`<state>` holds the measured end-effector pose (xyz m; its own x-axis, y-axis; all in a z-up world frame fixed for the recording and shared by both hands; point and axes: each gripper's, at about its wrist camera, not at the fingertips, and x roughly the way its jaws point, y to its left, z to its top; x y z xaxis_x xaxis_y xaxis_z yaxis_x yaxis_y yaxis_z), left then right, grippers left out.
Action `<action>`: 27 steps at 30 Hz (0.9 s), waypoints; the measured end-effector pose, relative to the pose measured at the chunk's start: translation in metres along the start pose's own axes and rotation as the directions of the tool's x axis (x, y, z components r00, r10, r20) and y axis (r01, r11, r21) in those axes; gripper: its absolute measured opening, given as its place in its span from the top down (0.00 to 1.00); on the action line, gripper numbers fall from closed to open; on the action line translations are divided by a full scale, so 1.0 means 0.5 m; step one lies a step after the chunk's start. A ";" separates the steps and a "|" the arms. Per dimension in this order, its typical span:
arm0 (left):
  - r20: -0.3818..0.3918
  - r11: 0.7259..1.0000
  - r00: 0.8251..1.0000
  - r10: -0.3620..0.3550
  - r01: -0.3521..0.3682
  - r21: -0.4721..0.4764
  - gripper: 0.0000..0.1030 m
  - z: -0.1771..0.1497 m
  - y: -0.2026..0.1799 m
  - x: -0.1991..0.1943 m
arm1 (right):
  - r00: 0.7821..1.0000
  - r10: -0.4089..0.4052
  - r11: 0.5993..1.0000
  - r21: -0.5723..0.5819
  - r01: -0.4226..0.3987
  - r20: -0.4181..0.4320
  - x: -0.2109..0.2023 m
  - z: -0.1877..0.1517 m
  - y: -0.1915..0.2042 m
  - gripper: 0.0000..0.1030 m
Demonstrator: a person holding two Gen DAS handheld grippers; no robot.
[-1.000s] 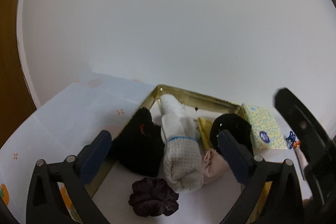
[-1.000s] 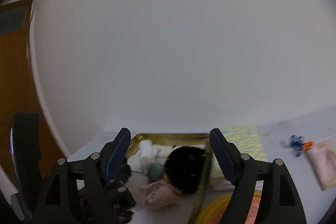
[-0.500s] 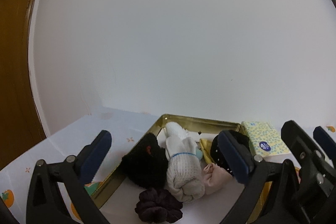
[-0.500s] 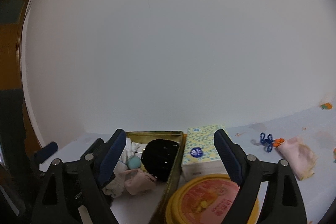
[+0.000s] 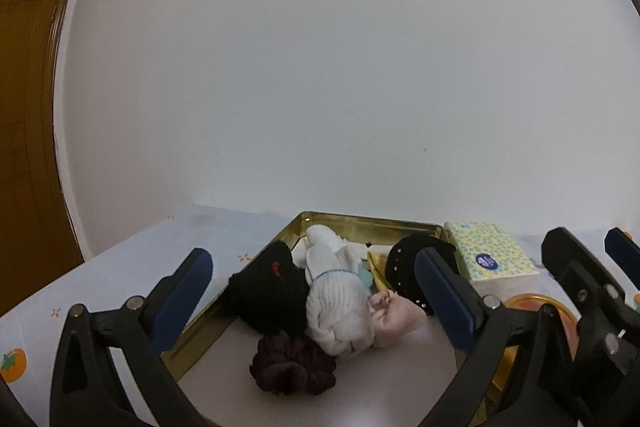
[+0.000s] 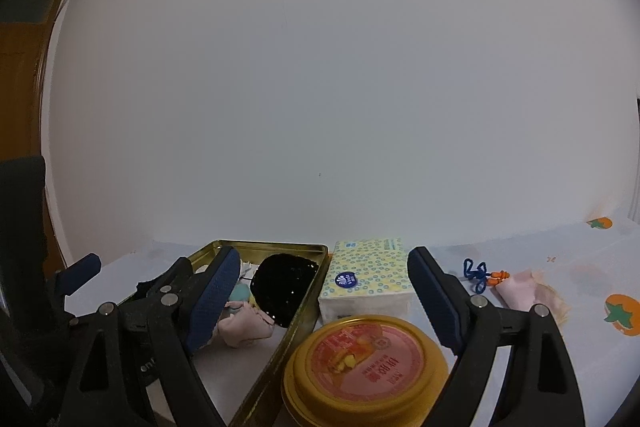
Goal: Organize soft objects
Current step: 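Open both tools and withdraw them from the tin toward the pink cloth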
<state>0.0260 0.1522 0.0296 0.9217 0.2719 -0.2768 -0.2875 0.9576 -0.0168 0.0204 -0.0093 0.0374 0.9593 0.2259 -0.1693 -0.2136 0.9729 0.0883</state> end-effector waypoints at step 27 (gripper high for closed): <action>-0.010 0.993 0.994 -0.111 0.112 0.036 0.00 -0.027 -0.067 -0.082 | 0.995 -0.027 1.000 -0.001 0.027 -0.093 -0.057 -0.021 -0.103 0.15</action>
<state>-0.0057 0.1078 0.0283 0.9453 0.1627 -0.2828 -0.1733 0.9848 -0.0126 0.0020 -0.0651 0.0273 0.9433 0.2036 -0.2621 -0.1883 0.9786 0.0825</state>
